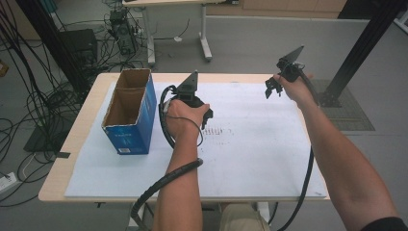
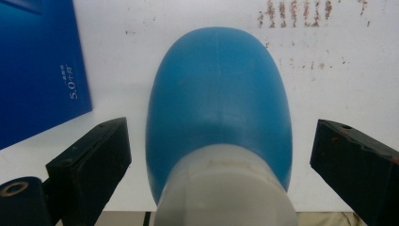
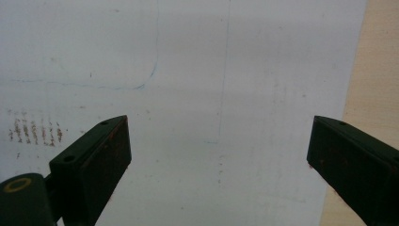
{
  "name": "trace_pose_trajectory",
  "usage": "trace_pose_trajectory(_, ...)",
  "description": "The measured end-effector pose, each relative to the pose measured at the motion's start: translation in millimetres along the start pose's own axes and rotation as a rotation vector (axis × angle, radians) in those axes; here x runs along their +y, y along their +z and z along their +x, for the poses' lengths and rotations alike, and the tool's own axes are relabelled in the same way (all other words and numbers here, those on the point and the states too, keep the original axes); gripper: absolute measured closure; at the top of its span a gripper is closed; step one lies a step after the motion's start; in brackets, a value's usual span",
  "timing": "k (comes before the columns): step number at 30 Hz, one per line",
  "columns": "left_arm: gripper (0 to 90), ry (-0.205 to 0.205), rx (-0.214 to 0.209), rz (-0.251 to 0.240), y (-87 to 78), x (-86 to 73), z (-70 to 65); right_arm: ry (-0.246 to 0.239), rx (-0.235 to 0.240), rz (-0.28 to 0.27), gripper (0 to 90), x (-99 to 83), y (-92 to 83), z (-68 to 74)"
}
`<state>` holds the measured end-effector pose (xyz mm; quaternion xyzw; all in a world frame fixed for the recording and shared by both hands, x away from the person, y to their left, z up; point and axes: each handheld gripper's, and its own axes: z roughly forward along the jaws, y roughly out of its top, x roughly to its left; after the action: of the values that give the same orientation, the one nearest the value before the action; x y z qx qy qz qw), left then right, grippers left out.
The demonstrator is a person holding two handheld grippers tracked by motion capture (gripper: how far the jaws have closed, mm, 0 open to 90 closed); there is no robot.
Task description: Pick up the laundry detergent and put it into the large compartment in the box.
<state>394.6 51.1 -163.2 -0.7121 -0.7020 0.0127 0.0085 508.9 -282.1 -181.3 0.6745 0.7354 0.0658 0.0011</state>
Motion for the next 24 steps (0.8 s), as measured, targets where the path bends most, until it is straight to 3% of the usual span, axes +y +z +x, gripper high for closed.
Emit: trace_pose_trajectory(24, 6.6, -0.003, -0.002, -0.001, 2.5, -0.8, 0.4, 0.009, 0.007, 0.003, 6.7, -1.0, 0.0, -5.6)
